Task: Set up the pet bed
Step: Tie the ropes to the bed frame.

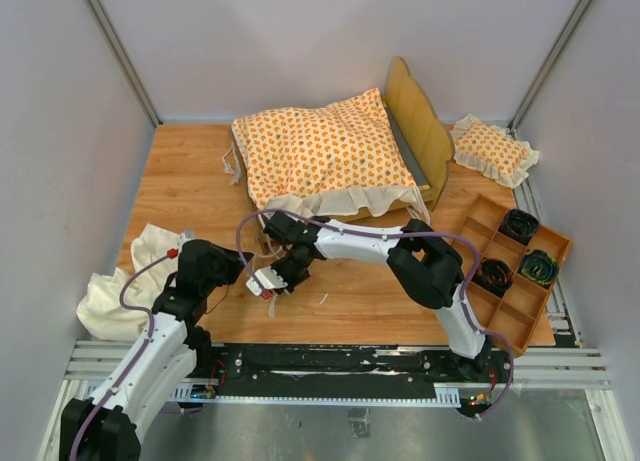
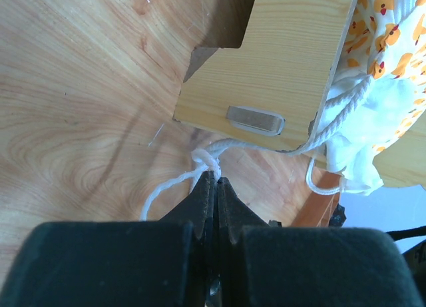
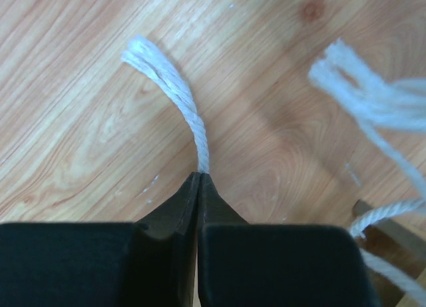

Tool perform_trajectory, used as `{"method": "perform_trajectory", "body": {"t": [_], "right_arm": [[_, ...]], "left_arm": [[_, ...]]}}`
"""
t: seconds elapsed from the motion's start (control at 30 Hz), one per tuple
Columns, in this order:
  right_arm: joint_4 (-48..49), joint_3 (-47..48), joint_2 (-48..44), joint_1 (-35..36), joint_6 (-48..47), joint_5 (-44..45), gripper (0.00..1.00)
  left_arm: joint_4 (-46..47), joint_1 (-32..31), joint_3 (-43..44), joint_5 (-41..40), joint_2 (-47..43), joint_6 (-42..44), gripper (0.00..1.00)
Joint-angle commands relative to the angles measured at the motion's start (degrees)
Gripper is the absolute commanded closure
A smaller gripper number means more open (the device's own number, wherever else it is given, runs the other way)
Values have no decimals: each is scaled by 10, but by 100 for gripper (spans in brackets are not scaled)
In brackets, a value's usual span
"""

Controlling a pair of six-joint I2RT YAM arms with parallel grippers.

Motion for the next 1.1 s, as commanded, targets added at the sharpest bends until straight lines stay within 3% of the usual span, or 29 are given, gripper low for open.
{"method": "perform_trajectory", "body": {"t": [0.0,0.1,0.23,0.33,0.53,0.87,1.0,1.07], "right_arm": [[-60,-19,-29,-11,-10,-18,100],[-69,-10,-30,-11,-8,-19,100],[-69,11,-19,-8,-4,-11,83],[-68,26,-11,-4,-1,-9,75],[-69,36,8,2,9,5,71],[-100,57,42,17,11,42,73],[-102,57,50,25,13,69,99],[-101,51,42,25,19,71,100]], "left_arm": [[5,4,-6,-8,-3,9,100],[7,4,-10,-6,-7,4,100],[8,4,-12,-6,-9,4,100],[6,4,-11,-6,-9,4,100],[8,4,-13,-5,-10,1,100],[6,4,-15,-8,-16,0,100],[-2,4,-13,-14,-19,3,100],[-6,4,-12,-16,-21,5,100]]}}
